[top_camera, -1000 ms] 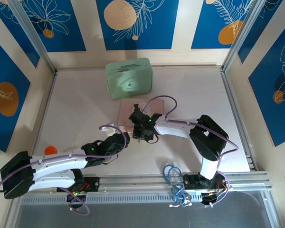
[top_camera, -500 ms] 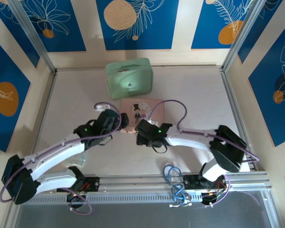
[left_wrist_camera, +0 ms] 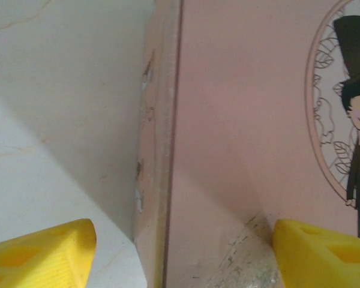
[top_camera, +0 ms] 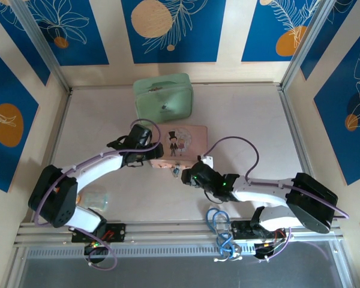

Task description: Unlock the padlock with the key

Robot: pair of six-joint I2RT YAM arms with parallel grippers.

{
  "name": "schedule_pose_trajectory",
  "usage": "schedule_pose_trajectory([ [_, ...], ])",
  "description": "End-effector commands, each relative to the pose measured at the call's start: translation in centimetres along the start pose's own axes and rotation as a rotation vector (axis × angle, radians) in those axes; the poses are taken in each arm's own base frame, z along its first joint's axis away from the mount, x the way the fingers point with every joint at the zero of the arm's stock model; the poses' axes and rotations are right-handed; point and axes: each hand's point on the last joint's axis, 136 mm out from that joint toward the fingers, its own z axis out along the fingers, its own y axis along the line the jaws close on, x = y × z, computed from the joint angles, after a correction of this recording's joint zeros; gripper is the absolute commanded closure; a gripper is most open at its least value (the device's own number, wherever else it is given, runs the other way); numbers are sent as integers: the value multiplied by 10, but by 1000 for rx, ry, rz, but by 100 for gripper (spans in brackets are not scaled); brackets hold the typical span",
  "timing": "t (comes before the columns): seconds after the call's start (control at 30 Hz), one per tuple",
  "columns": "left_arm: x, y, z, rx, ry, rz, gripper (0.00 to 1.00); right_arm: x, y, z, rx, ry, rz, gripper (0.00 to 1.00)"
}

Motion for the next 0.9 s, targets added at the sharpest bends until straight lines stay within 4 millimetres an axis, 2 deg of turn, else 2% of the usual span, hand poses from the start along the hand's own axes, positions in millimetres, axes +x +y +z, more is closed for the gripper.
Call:
schedule_pose_trajectory([
  [0.0,-3,-9,6,58,19,3,27,-16,31,-4,-21,-119,-33,32],
  [0.07,-1,-9,6,66,17,-6,29,-12,35,1,-38,-130,-43,35],
  [0.13,0,-8,5,73,11,-16,30,-8,43,9,-152,-116,-29,41],
  [0.2,1,-8,5,78,7,-23,31,-9,37,19,-191,-69,27,48],
  [0.5,10,-2,8,78,20,-55,36,-4,23,36,-114,-25,47,45],
  [0.57,13,0,9,73,22,-59,37,-4,27,39,-132,-13,37,46],
  [0.7,17,5,7,70,19,-66,38,-2,48,43,-204,3,-27,50],
  [0.87,23,8,9,71,29,-76,39,0,51,55,-170,17,-37,56],
])
